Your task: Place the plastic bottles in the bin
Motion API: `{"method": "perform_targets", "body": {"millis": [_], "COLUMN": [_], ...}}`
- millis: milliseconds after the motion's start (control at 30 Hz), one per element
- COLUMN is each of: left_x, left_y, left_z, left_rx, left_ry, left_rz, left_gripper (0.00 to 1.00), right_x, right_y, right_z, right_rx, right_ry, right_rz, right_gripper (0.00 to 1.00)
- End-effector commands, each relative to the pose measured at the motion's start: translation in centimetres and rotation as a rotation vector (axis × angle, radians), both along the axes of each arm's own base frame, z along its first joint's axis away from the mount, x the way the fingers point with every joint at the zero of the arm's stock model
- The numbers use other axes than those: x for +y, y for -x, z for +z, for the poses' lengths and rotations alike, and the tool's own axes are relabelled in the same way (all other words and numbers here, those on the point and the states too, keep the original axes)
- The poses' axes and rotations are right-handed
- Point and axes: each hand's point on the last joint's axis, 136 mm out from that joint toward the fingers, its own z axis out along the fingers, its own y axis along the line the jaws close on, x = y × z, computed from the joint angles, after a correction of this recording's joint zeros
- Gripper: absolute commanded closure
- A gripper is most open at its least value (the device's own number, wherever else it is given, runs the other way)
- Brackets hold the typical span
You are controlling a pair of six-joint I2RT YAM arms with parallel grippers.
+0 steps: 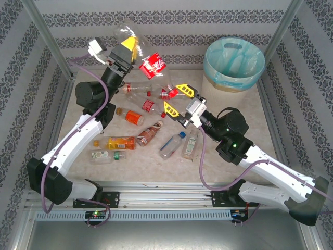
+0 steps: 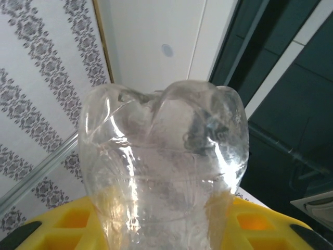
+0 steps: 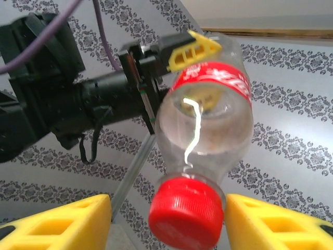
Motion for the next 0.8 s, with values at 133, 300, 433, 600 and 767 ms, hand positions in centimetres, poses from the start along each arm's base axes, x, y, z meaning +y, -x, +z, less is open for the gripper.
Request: {"method": "perform_targets", "body": {"millis": [133, 300, 433, 600, 767], "left_x": [0.8, 0.9, 0.9, 1.0, 1.1], "left_y": [1.4, 1.3, 1.3, 1.3, 1.0], "left_z": [1.6, 1.6, 1.8, 2.0, 1.7], "left_rx": [-0.061, -0.05, -0.047, -0.045, -0.046], "left_ry": [0.06, 0.086, 0.107, 0.128, 0.134], "left_rz": [-0.026, -0.044, -0.071, -0.087, -0.087], "left_gripper": [1.0, 1.0, 1.0, 1.0, 1.0], "right_x": [-0.9, -0.6, -0.7, -0.9, -0.8], "right_y": [1.4, 0.9, 0.3, -0.3, -0.4], "right_z": [3.8, 4.3, 4.8, 5.0, 5.3], "right_rx": [-0.061, -0.043, -0.044, -0.05, -0.05], "right_ry": [-0.102, -0.12, -0.147, -0.175, -0.189], "right_rz": [0.024, 0.021, -0.004, -0.04, -0.033], "right_gripper": [0.48, 0.62, 0.65, 0.52, 0.59]}}
